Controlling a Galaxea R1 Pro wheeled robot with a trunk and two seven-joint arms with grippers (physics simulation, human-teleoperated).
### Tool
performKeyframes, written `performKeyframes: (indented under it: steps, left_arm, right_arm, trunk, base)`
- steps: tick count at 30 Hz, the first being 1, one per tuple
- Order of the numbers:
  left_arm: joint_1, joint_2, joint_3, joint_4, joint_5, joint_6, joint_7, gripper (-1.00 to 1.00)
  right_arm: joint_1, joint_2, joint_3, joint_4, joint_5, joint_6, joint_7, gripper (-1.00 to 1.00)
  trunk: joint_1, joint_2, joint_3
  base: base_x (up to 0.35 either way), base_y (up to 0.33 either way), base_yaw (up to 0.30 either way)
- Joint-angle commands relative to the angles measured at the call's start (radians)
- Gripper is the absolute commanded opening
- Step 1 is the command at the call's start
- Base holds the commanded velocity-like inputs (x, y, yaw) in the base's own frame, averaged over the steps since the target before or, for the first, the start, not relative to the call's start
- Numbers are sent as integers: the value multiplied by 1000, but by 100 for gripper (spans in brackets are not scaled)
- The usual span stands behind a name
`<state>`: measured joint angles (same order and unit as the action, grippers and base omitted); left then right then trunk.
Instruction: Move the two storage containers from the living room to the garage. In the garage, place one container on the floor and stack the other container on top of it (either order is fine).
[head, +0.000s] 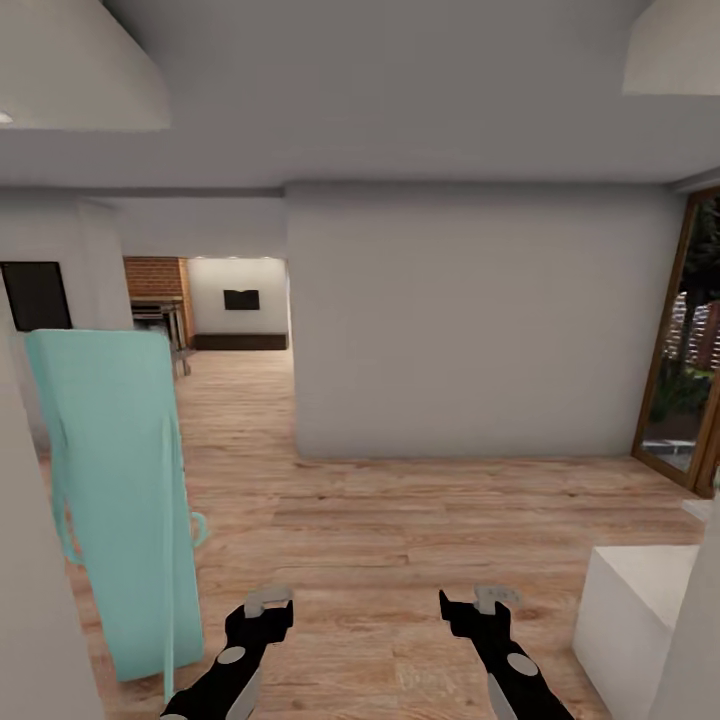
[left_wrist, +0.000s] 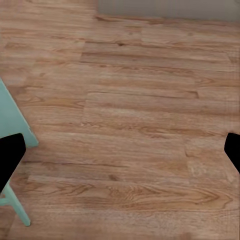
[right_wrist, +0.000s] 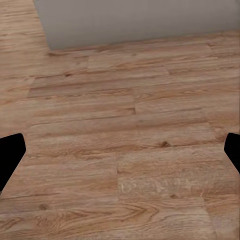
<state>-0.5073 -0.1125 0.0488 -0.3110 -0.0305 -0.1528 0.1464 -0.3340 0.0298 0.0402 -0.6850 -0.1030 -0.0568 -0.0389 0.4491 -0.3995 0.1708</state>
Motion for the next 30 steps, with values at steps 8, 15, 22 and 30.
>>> performKeyframes:
  steps: [8, 15, 22, 30]
  left_arm:
    - [0, -1, 5, 1, -3, -4, 1, 100]
    - [0, -1, 5, 1, -3, -4, 1, 100]
    - [0, -2, 5, 1, -3, -4, 1, 100]
    - [0, -3, 5, 1, -3, -4, 1, 100]
  right_arm:
    - [0, -1, 4, 1, -10, -5, -4, 100]
    - [0, -1, 4, 1, -10, -5, -4, 100]
    - [0, -1, 4, 1, -10, -4, -4, 100]
    - [0, -1, 4, 1, -10, -4, -4, 100]
  trunk:
    - [1, -1, 0]
    - [1, -1, 0]
    - [1, -1, 0]
    - [1, -1, 0]
  base:
    - [326, 0, 0]
    - [326, 0, 0]
    - [326, 0, 0]
    - [326, -28, 0]
